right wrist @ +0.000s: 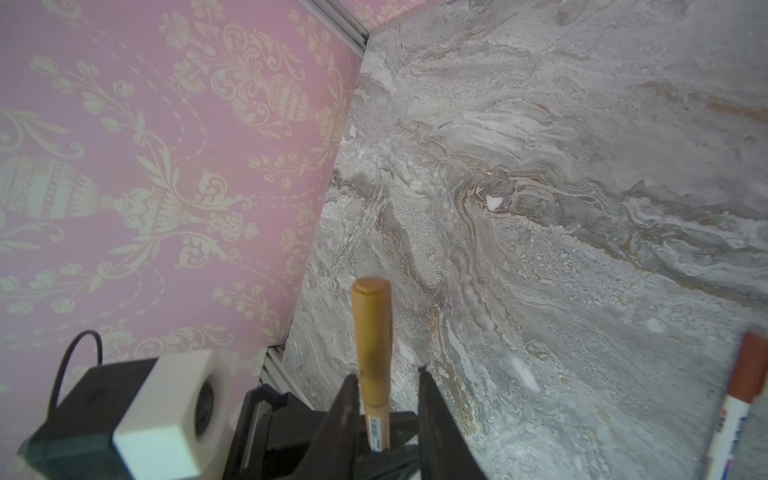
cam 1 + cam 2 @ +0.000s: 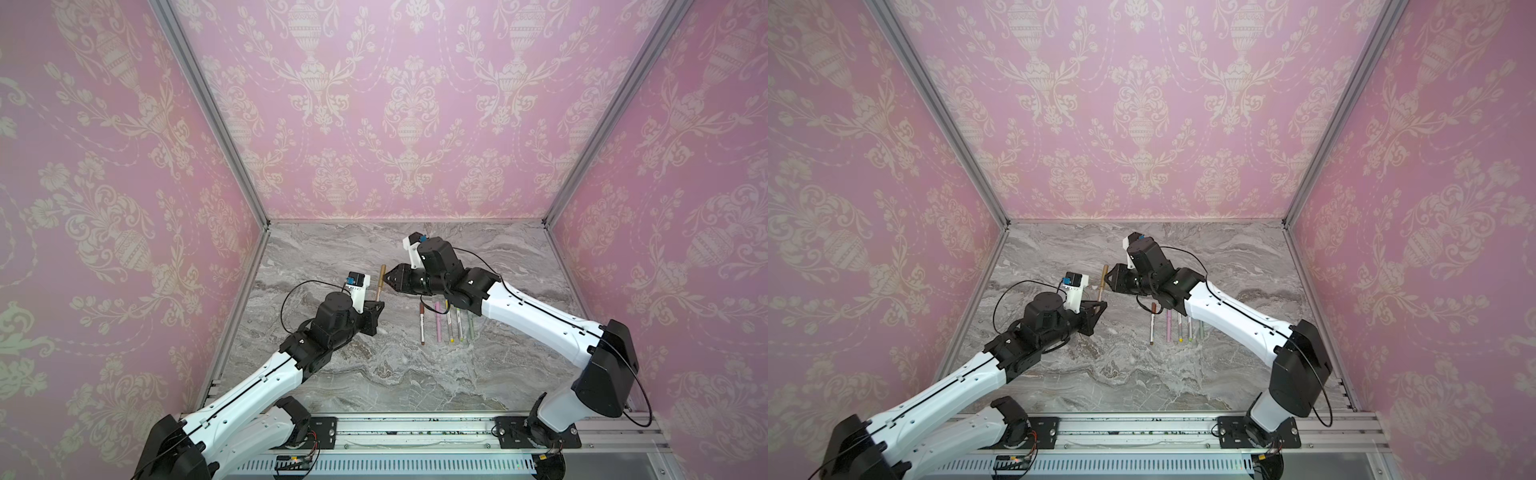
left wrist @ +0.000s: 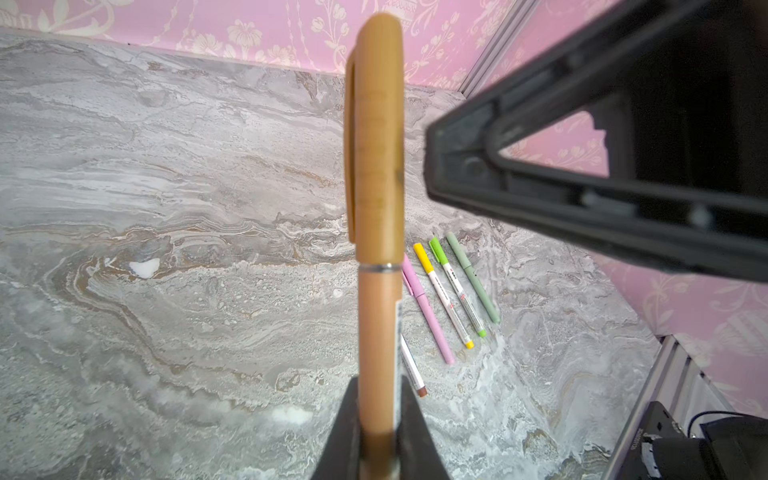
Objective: Insert the pens into the pen caps
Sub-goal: 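Press the tan cap down onto the fountain pen with the right gripper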
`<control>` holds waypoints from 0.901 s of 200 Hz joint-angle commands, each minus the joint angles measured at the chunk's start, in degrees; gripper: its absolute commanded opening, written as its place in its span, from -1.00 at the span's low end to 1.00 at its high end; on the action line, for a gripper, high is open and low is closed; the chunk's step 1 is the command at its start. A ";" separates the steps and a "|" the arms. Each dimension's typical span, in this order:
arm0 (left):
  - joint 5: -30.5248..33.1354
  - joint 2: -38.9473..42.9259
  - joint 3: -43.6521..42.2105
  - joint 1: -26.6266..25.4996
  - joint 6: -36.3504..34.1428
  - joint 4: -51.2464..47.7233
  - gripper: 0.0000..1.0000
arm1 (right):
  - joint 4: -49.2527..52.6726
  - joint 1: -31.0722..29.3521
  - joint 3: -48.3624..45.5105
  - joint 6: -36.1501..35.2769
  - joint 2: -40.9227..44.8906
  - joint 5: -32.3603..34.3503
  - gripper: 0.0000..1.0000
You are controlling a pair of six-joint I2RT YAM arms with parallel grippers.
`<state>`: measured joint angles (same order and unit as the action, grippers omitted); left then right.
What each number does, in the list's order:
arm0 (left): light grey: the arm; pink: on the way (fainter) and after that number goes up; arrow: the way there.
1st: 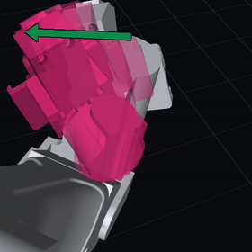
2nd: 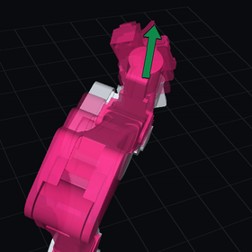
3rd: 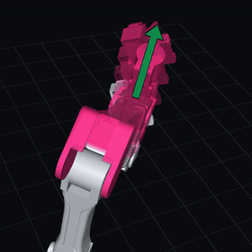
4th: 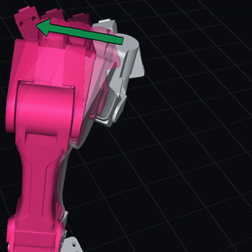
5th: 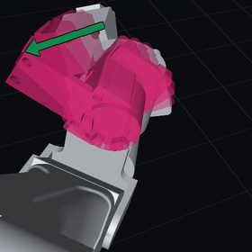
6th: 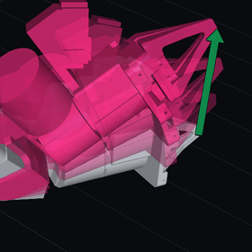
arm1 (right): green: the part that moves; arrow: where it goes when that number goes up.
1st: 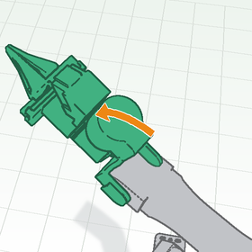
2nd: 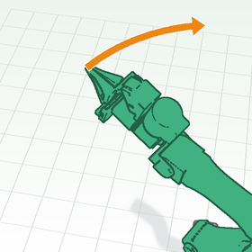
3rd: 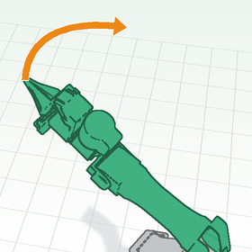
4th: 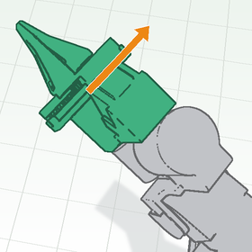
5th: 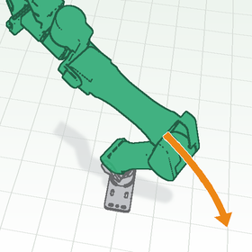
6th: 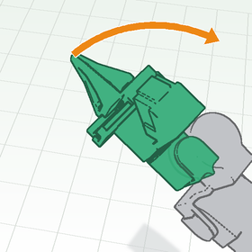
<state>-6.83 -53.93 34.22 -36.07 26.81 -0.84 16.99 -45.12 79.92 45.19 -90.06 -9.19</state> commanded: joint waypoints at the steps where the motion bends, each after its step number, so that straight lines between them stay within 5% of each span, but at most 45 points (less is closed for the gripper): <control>1: -3.34 0.87 -1.16 0.25 5.34 0.13 -1.00 | 5.95 0.30 2.26 -5.27 2.31 1.18 -0.40; 124: -4.11 -0.74 -1.98 0.22 11.53 6.46 -1.00 | 1.10 -4.33 0.50 -2.05 -3.70 -1.92 -0.39; 180: -3.45 -1.56 -2.74 0.28 13.19 7.75 -1.00 | 2.99 -4.87 1.70 -2.36 -4.01 1.80 -0.95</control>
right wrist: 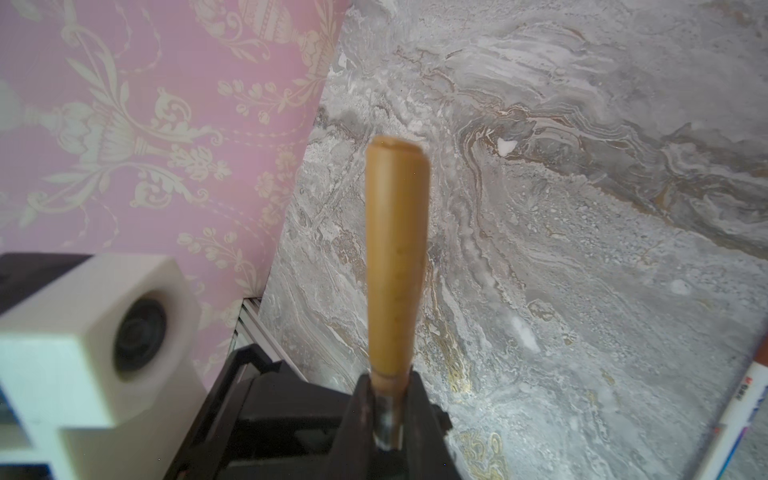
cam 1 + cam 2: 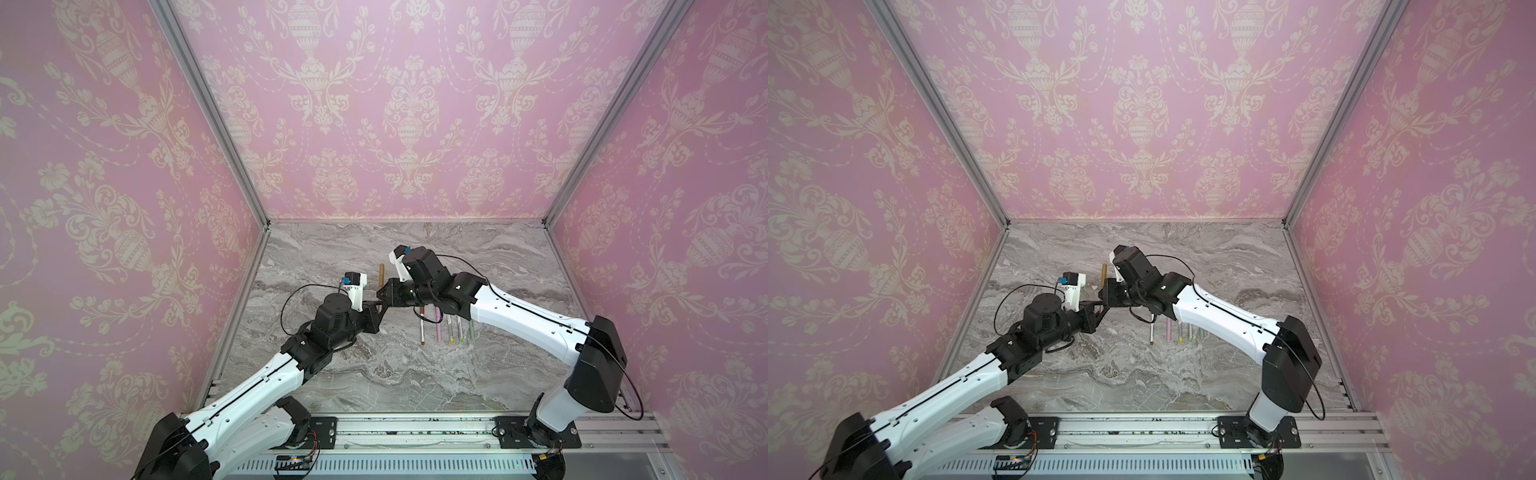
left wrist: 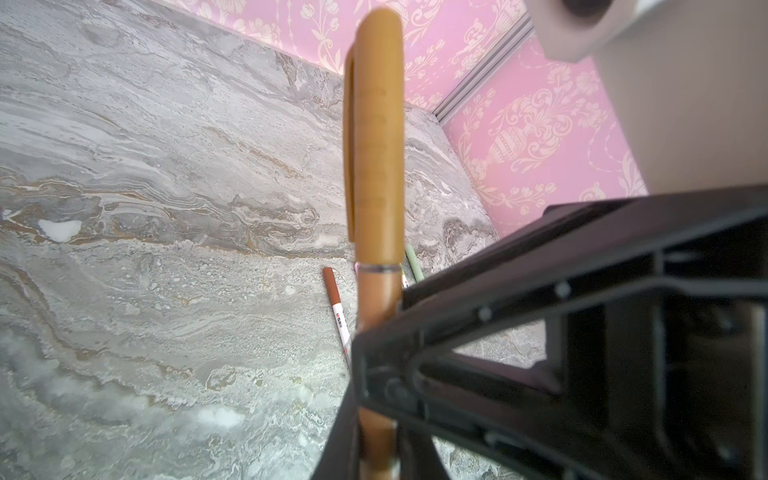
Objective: Insert the pens into the pen caps
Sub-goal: 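Press the tan cap down onto the fountain pen with the right gripper, then lower the capped fountain pen with the right gripper while the left gripper releases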
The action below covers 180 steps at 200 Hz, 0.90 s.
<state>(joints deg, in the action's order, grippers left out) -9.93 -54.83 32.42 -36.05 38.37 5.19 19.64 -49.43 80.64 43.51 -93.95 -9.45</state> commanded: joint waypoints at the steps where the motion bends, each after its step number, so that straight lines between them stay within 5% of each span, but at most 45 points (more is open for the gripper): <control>1: -0.31 -0.65 -0.95 0.22 1.67 1.74 -1.00 | 0.42 -0.53 1.04 -0.78 -0.15 2.16 -0.95; 22: -0.68 -0.39 -2.00 0.25 2.29 3.03 -0.99 | 2.10 -0.43 2.24 -0.92 -0.75 3.78 -1.00; 64: -0.25 4.30 -5.24 0.24 1.83 0.16 0.25 | 4.76 0.94 3.39 0.14 -1.06 7.67 -1.00; 99: 3.74 11.98 -10.93 0.33 1.27 -6.75 0.73 | 8.05 3.42 3.08 0.83 -2.51 7.43 -1.00; 145: 15.35 26.64 -13.88 0.34 0.08 -13.87 0.96 | 14.30 4.30 2.48 -0.08 -9.47 4.18 -1.00; 180: 19.39 28.34 -12.72 0.38 -3.57 -13.59 0.99 | 14.99 4.44 0.07 0.43 -13.86 4.44 -1.00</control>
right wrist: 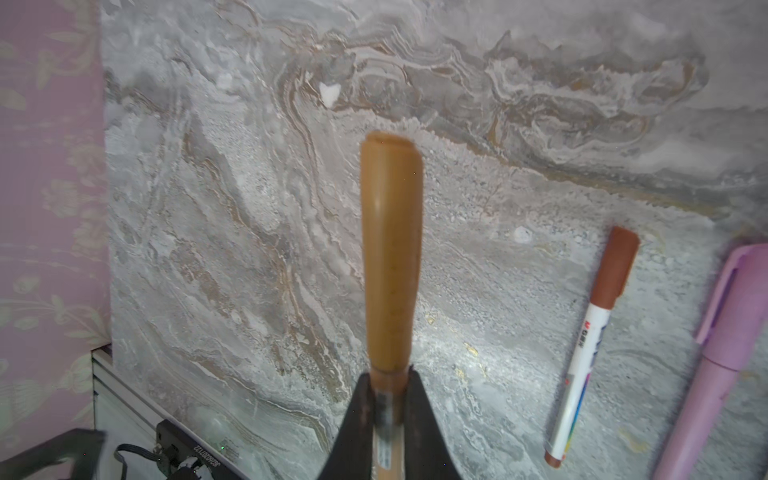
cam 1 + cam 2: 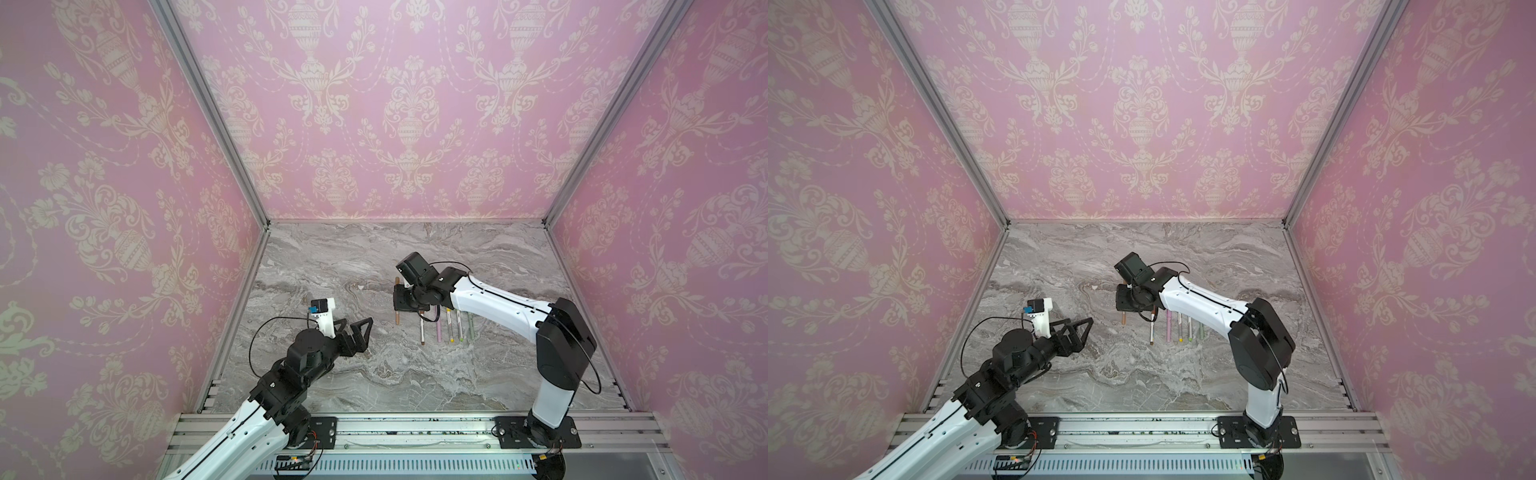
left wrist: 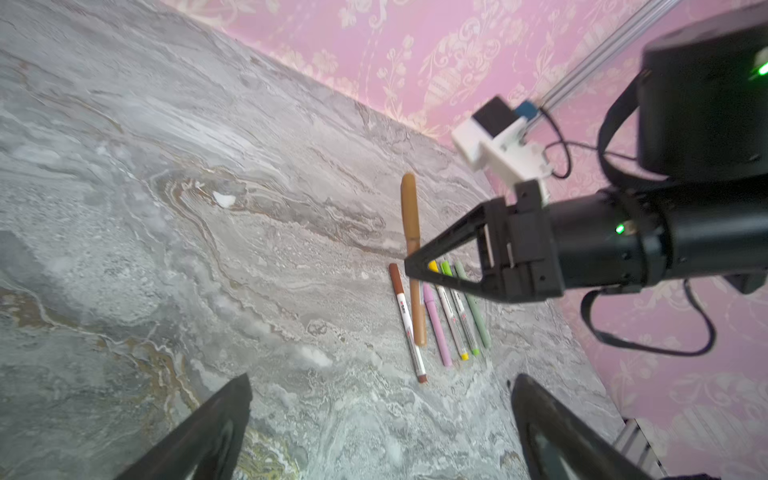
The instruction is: Insert the pens into the pen caps
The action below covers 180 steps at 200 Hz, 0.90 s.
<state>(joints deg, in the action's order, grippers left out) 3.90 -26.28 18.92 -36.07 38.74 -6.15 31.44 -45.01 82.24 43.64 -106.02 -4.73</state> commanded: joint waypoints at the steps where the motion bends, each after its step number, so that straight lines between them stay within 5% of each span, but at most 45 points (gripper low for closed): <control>1: 5.53 -0.28 0.87 0.40 -4.07 -2.18 0.99 | 3.19 0.06 -1.54 0.35 -1.94 -0.28 -1.00; 82: 4.09 -5.25 4.50 0.43 -6.95 -0.70 0.99 | 4.17 1.87 0.45 0.26 -10.46 -1.62 -0.94; 122: 5.91 -5.49 6.40 0.46 -9.25 -2.35 0.99 | 4.69 2.10 1.04 0.00 -11.50 -0.85 -0.51; 180: 13.46 -8.72 13.00 2.04 -17.81 -4.65 0.99 | 7.15 2.13 2.57 -2.44 -4.75 3.48 -0.15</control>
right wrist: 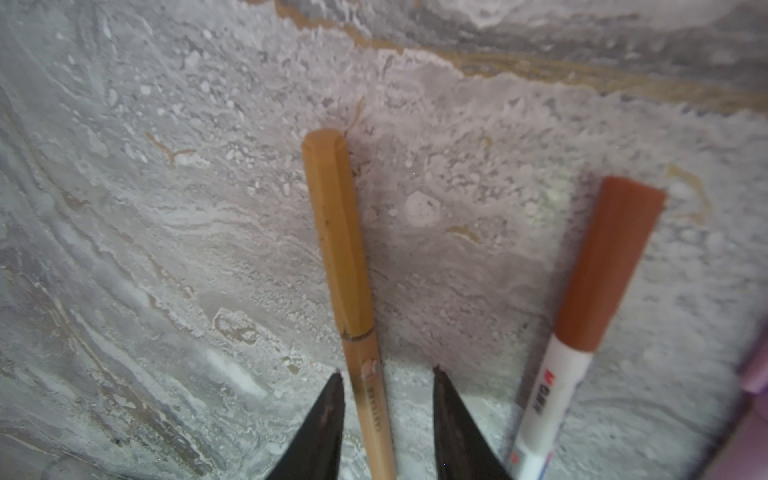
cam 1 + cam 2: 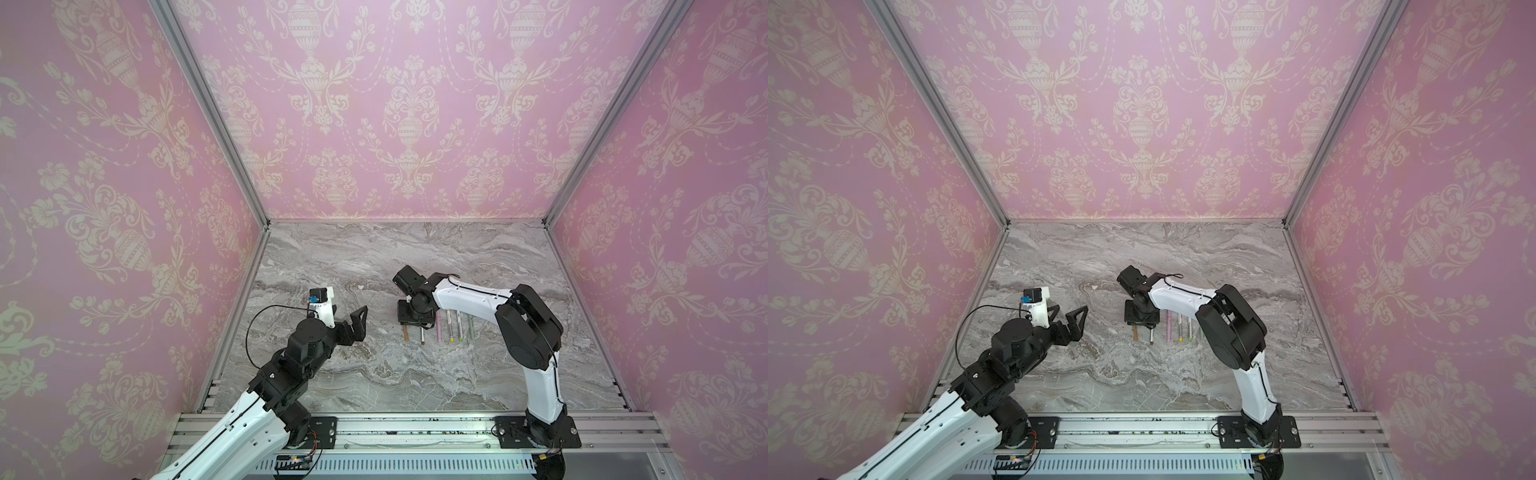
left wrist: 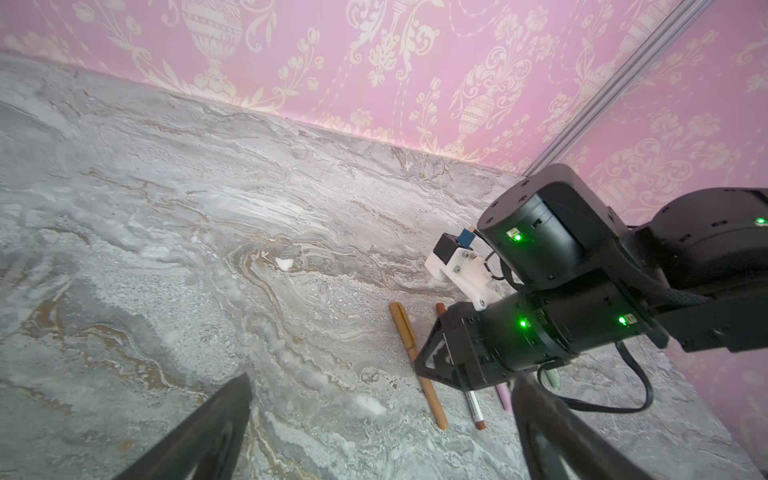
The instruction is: Insert the pens into the pen caps
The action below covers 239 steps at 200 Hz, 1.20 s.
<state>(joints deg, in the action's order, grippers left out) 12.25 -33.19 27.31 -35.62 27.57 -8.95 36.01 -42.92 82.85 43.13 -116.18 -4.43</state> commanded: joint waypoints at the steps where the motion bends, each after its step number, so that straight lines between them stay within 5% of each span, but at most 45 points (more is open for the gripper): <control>1: 5.18 -1.98 4.73 1.68 -6.82 -1.86 0.99 | 2.53 0.03 1.96 -2.01 5.56 3.18 -0.15; 43: 11.11 -9.89 8.33 10.78 -14.73 5.23 0.99 | -4.89 2.76 -1.34 -10.75 21.60 2.44 -0.09; 71: 13.79 -16.77 7.50 19.54 -16.88 10.79 0.99 | -12.80 6.34 -11.77 -19.50 35.81 9.09 -0.06; 94: 11.78 -20.41 3.01 25.94 -19.75 17.44 0.99 | -23.11 9.10 -27.16 -30.84 49.82 14.87 -0.05; 108: 15.75 -21.81 -0.72 28.51 -18.80 21.16 0.99 | -32.27 9.55 -38.39 -40.39 61.12 20.69 -0.04; 121: 13.04 -22.56 -2.92 31.08 -20.35 22.26 0.99 | -40.32 10.88 -49.37 -45.53 70.98 27.33 0.11; 154: 12.60 -26.57 -8.85 32.31 -24.55 30.27 0.99 | -50.85 19.74 -68.36 -48.19 86.13 30.64 0.13; 181: 9.27 -34.18 -9.80 32.91 -23.29 37.57 0.99 | -68.06 26.46 -77.80 -44.11 80.33 28.75 0.09; 239: -0.58 -48.41 -6.42 34.10 -25.67 52.55 0.99 | -101.82 36.74 -75.95 -42.07 42.31 17.67 0.03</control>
<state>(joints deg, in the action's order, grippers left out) 18.55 -78.11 18.44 -2.28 5.21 34.09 -45.52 -8.49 4.21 -0.19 -65.34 19.33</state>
